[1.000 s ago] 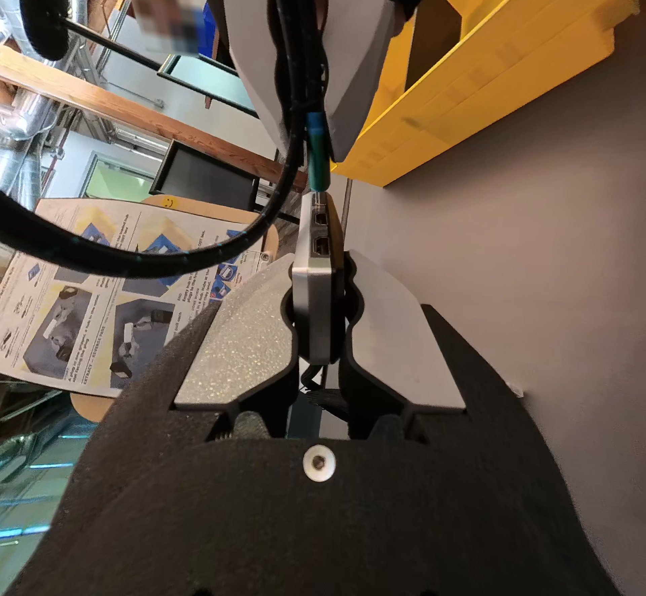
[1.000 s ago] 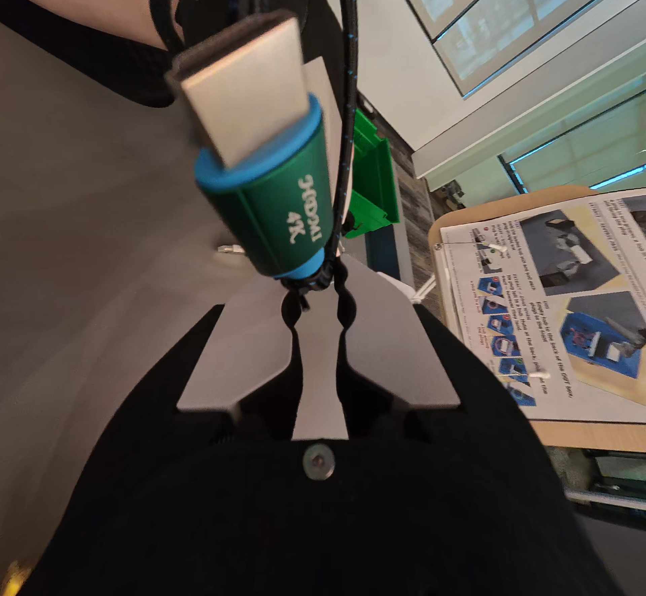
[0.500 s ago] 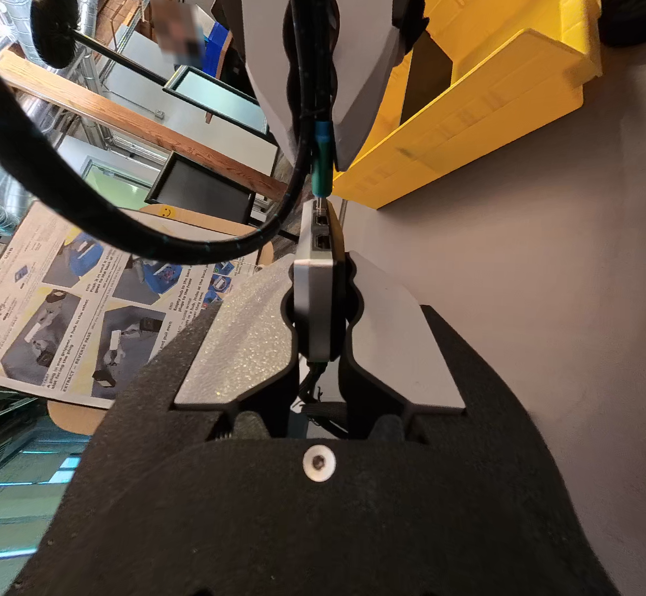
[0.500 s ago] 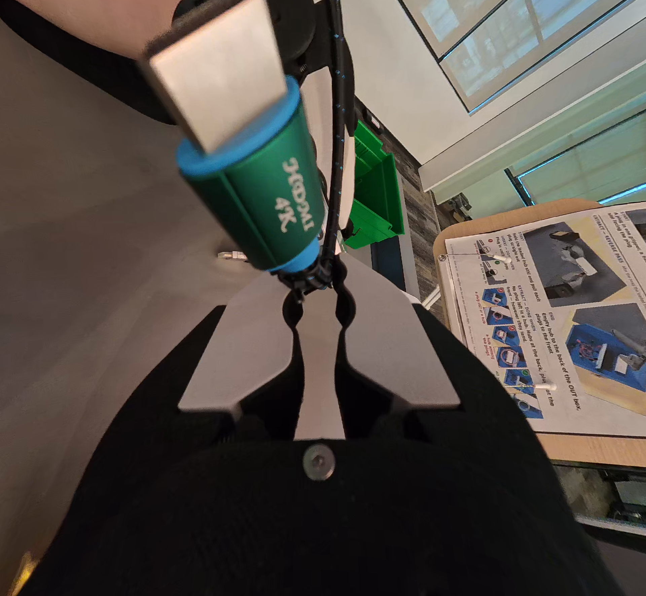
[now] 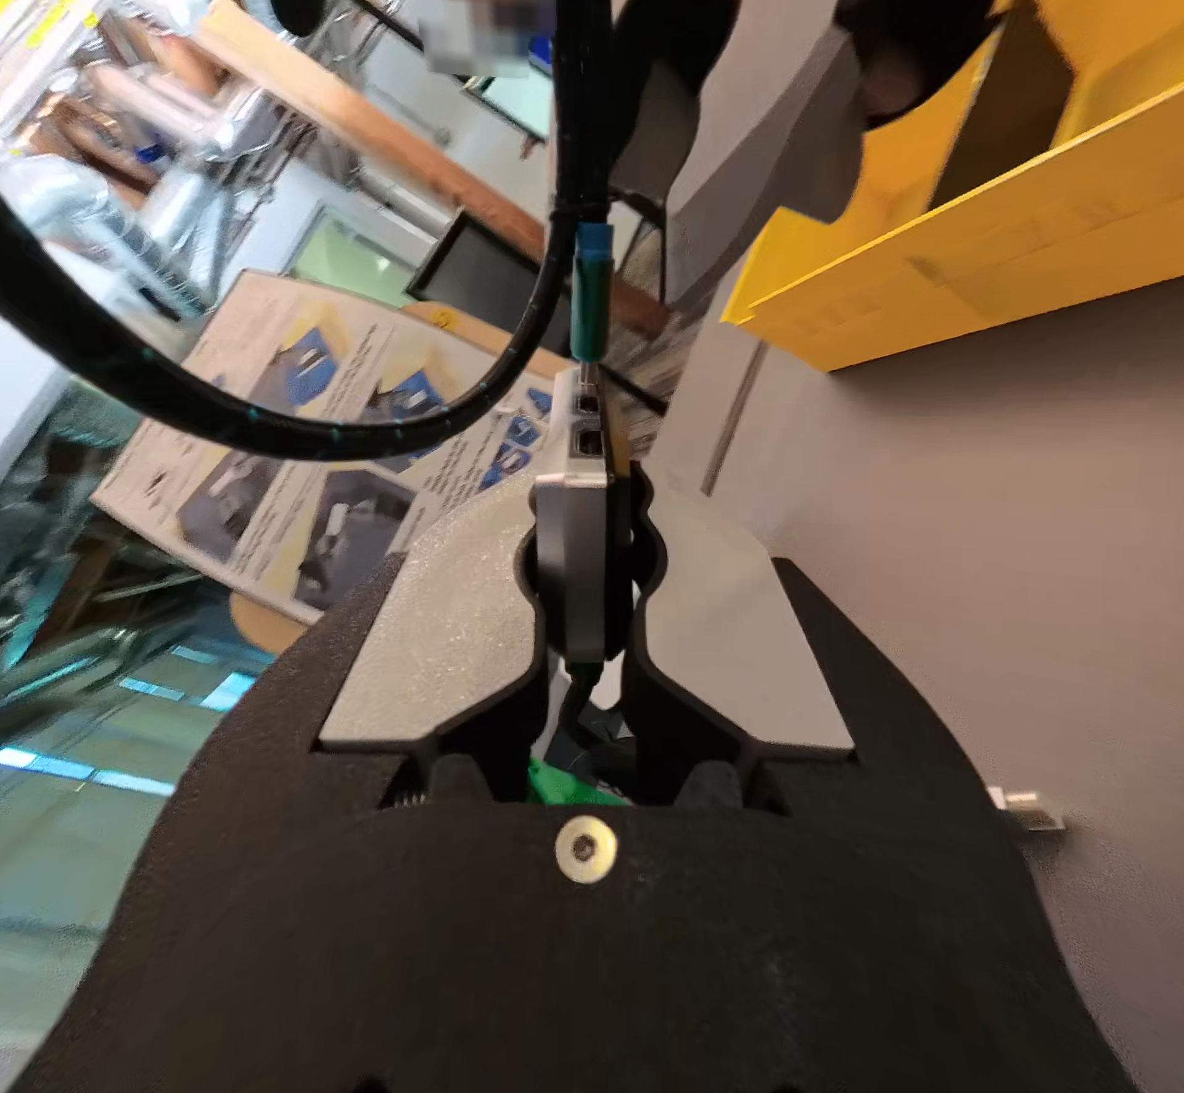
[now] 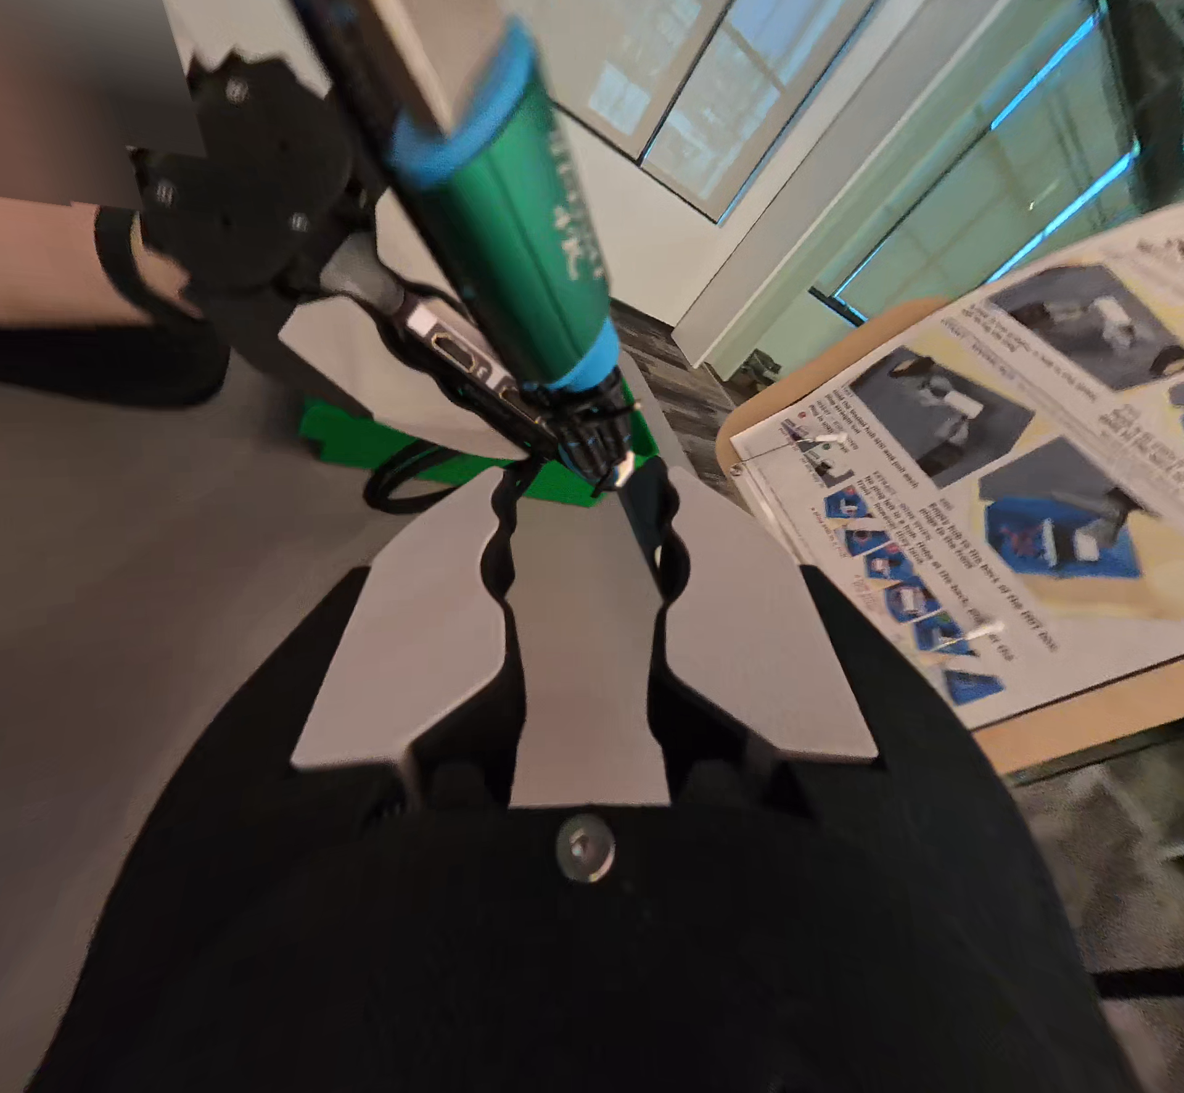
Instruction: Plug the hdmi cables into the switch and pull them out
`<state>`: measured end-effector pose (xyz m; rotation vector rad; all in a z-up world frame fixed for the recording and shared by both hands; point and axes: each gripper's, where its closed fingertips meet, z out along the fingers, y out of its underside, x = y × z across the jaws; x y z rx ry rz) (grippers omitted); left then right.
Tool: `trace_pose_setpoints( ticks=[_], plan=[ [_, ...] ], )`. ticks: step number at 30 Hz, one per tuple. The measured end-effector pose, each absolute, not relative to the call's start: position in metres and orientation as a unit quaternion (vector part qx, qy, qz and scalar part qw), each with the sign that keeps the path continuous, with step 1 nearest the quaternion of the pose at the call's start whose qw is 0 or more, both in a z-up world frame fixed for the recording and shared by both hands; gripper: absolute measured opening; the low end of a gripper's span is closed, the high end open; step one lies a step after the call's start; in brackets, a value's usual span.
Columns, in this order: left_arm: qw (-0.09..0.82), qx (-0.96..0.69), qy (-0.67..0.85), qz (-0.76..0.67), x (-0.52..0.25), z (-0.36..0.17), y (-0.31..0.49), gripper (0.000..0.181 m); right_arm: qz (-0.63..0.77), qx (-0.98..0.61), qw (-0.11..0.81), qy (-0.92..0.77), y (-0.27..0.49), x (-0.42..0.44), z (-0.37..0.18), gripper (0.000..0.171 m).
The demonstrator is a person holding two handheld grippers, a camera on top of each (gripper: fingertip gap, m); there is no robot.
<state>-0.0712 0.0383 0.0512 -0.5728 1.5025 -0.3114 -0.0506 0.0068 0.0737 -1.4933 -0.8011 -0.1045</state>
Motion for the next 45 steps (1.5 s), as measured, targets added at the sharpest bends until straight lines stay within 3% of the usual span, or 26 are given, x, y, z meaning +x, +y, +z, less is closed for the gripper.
trace_pose_setpoints(
  ticks=[6, 12, 18, 29, 45],
  plan=[
    [0.734, -0.24, 0.635, -0.024, -0.072, 0.057, 0.055, 0.022, 0.026, -0.738, 0.64, -0.215, 0.028, -0.043, 0.071, 0.043],
    [0.735, -0.248, 0.631, -0.011, -0.07, 0.054, 0.058, 0.022, 0.001, -0.741, 0.637, -0.212, 0.028, -0.044, 0.071, 0.018],
    [0.731, -0.252, 0.634, -0.01, -0.069, 0.052, 0.058, 0.022, 0.02, -0.719, 0.666, -0.199, 0.029, -0.045, 0.079, 0.018],
    [0.728, -0.25, 0.639, -0.007, -0.067, 0.048, 0.057, 0.022, -0.011, -0.737, 0.641, -0.214, 0.032, -0.042, 0.068, 0.018],
    [0.733, -0.21, 0.646, -0.043, -0.07, 0.049, 0.037, 0.021, 0.068, -0.74, 0.626, -0.235, 0.021, -0.046, 0.065, 0.018]
  ],
)
